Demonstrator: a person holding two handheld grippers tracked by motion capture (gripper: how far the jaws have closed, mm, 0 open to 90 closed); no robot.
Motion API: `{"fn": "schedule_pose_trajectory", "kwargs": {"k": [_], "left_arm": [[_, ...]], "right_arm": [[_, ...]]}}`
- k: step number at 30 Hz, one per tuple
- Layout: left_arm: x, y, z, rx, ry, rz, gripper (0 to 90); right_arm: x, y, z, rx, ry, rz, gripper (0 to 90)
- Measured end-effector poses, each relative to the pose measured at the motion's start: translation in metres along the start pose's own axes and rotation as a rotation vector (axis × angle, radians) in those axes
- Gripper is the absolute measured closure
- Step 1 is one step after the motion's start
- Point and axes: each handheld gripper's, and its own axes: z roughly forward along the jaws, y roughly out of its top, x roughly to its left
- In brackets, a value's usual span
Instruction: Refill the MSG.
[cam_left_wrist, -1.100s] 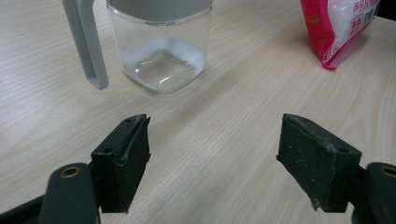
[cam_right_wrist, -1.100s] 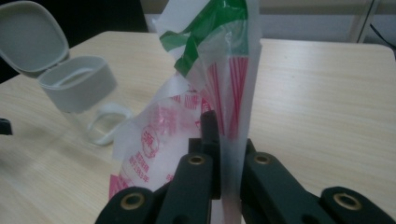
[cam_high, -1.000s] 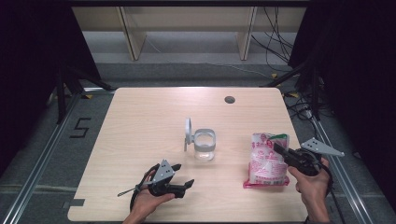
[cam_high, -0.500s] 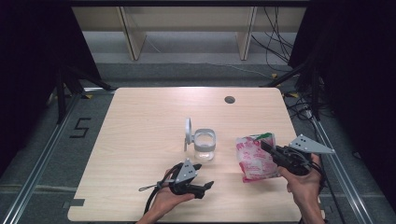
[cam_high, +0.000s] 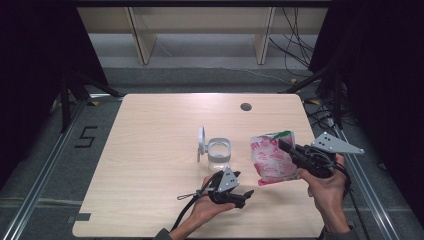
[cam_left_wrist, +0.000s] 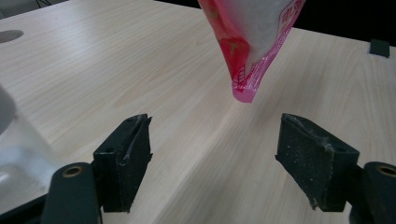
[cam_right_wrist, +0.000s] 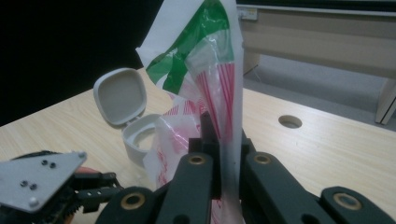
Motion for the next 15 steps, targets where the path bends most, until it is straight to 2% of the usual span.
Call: {"fn": "schedule_pose_trajectory", "kwargs": {"k": [1, 2, 3, 4, 5, 6, 7, 9, 10, 11, 12, 13, 14, 15], "left_arm": [[-0.001, 0.002, 0.003, -0.007, -0.008, -0.001, 25.6], [-0.001, 0.004, 0.004, 0.004, 0.015, 0.023, 26.0], [-0.004, 0.005, 0.007, -0.01, 0.009, 0.01, 26.7], [-0.006, 0.005, 0.01, -0.009, 0.008, 0.007, 27.5], [-0.009, 0.005, 0.012, -0.006, 0.002, 0.006, 28.3], [-0.01, 0.005, 0.014, 0.0, 0.016, 0.017, 30.9], [-0.012, 0.004, 0.016, 0.006, 0.019, 0.025, 30.9], [-0.017, 0.005, 0.021, -0.02, 0.007, 0.031, 35.0], [-0.02, 0.006, 0.022, -0.029, 0.036, 0.057, 36.7], [-0.022, 0.007, 0.023, -0.026, 0.057, 0.08, 38.3], [-0.022, 0.008, 0.024, -0.028, 0.07, 0.102, 41.0], [-0.023, 0.01, 0.023, -0.036, 0.081, 0.108, 47.1], [-0.024, 0.01, 0.023, -0.055, 0.116, 0.119, 53.2], [-0.023, 0.011, 0.023, -0.059, 0.128, 0.126, 58.8]], "right_arm": [[0.001, 0.003, 0.0, -0.001, 0.007, 0.006, 90.0], [0.0, 0.005, 0.0, -0.006, 0.007, -0.015, 90.0], [0.003, 0.005, -0.001, 0.004, 0.006, 0.015, 90.0], [0.001, 0.007, 0.001, -0.014, 0.014, -0.004, 90.0], [0.003, 0.008, 0.001, 0.008, 0.03, 0.028, 90.0], [0.005, 0.009, 0.003, 0.007, 0.041, 0.032, 90.0], [0.007, 0.01, 0.003, 0.015, 0.029, 0.033, 90.0], [0.01, 0.012, 0.006, 0.017, 0.045, 0.015, 90.0], [0.01, 0.013, 0.008, 0.01, 0.057, 0.006, 90.0], [0.013, 0.013, 0.008, 0.013, 0.051, 0.026, 90.0], [0.013, 0.014, 0.01, 0.01, 0.066, 0.013, 90.0], [0.014, 0.016, 0.012, 0.003, 0.067, 0.0, 90.0], [0.016, 0.017, 0.012, 0.011, 0.06, 0.005, 90.0], [0.017, 0.018, 0.012, 0.02, 0.057, 0.009, 90.0]]}}
